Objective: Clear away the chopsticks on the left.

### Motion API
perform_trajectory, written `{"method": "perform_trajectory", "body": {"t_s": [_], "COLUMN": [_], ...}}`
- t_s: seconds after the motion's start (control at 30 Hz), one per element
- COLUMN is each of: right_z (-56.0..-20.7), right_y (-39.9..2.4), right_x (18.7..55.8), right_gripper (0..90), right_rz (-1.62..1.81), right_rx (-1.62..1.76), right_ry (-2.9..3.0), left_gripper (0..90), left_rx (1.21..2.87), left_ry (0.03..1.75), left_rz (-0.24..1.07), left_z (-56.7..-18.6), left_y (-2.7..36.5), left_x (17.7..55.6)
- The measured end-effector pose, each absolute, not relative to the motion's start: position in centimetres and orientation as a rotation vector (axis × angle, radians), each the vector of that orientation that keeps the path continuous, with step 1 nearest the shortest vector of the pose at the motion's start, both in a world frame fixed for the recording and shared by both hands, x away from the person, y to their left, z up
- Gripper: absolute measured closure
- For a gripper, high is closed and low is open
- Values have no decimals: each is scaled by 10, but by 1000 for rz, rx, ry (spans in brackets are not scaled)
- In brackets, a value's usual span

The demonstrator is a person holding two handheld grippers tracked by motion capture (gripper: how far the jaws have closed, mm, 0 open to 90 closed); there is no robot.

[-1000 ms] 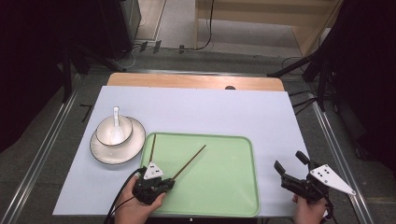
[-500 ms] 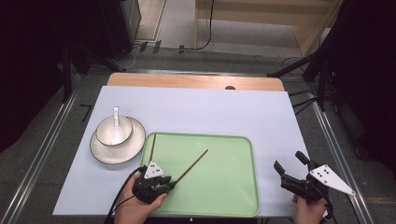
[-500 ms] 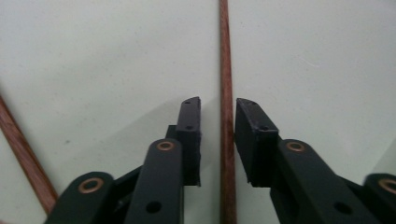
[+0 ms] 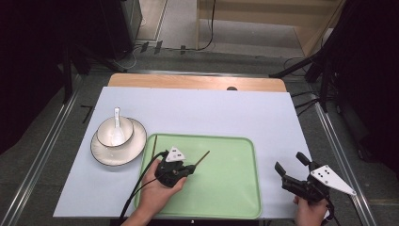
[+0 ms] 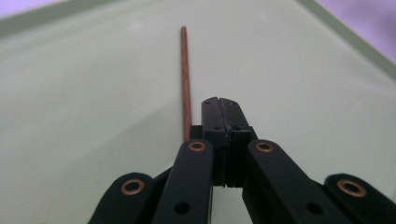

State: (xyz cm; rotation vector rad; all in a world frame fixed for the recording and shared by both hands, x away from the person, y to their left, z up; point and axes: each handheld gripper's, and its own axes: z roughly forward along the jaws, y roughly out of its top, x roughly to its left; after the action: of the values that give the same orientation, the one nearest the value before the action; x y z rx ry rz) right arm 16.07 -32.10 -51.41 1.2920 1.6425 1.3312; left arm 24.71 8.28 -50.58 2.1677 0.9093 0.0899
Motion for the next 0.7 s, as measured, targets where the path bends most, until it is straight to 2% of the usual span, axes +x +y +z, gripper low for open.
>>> {"method": "perform_trajectory", "body": {"t_s": [0.2, 0.37, 0.7], "right_z": [-514, -514, -514], "right_y": [-321, -321, -322], "right_x": [160, 160, 161], "right_gripper": [127, 127, 127], "right_rz": [1329, 1337, 1341], "right_rx": [1286, 1285, 1280], "right_ry": [1646, 1645, 1647], "left_gripper": [900, 900, 900], "left_rx": [2204, 2217, 2155], "left_ry": [896, 902, 1015], "left_rz": [125, 131, 210], "left_z": [-514, -524, -526], "left_y": [49, 35, 49], "left_x": [266, 275, 287]}}
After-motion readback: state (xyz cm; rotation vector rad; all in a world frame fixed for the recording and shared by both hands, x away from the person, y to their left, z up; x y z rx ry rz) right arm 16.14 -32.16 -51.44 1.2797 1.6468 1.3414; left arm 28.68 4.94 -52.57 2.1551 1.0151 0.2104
